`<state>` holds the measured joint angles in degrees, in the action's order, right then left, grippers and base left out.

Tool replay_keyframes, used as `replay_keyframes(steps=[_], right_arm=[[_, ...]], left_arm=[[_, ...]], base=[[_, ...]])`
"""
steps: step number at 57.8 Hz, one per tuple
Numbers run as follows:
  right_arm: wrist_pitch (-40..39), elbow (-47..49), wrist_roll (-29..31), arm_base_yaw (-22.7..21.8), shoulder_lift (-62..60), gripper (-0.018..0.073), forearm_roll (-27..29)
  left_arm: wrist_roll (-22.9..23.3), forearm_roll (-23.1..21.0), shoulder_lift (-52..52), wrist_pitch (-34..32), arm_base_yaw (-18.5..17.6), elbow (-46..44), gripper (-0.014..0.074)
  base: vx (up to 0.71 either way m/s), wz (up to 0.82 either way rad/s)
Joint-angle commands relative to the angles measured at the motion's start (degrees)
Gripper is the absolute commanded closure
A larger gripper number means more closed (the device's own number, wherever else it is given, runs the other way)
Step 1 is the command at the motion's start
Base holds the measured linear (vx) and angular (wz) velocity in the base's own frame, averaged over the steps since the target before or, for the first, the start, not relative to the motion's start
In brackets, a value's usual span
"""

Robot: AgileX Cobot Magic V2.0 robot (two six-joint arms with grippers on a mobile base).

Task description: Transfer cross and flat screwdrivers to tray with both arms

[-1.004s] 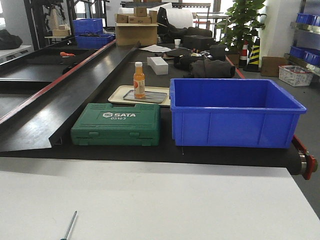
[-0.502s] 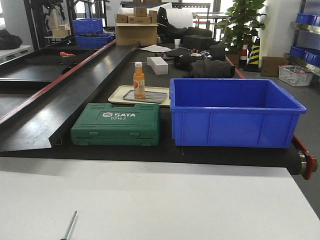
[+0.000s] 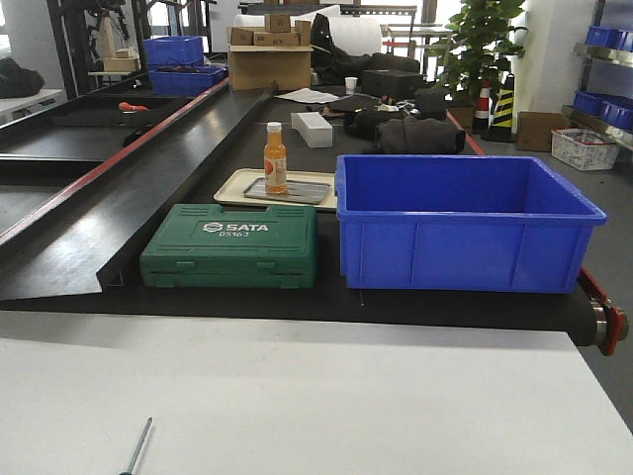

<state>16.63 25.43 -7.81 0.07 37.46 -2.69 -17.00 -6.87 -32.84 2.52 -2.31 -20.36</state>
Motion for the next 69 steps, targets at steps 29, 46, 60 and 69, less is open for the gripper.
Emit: replay_keyframes(steps=[29,46,60,69], right_arm=[[-5.7,2.0,-0.1,-0.3,8.3,0.0073,0.1],[-5.5,2.0,-0.1,-0.3,8.3,0.0073,0.0],[-5.1,2.0,0.0,-0.3,8.3,0.0073,0.0],[-3.7,2.0,0.2,-0.3,8.3,0.0073,0.0]], left_arm=[[1.9,-0.3,-31.7,4.1,-1.4,-16.6,0.0028],[1.3,-0.4,-55.4,25.8,-5.7,-41.9,0.0028],[4.8,-0.2,-71.7,40.5,-5.7,-56.4,0.0028],[6.0,-0.5,-78.0,41.9,-5.7,-61.7,0.0028]], base=[[0.00,0.00],[0.00,0.00],[0.00,0.00],[0.00,0.00]])
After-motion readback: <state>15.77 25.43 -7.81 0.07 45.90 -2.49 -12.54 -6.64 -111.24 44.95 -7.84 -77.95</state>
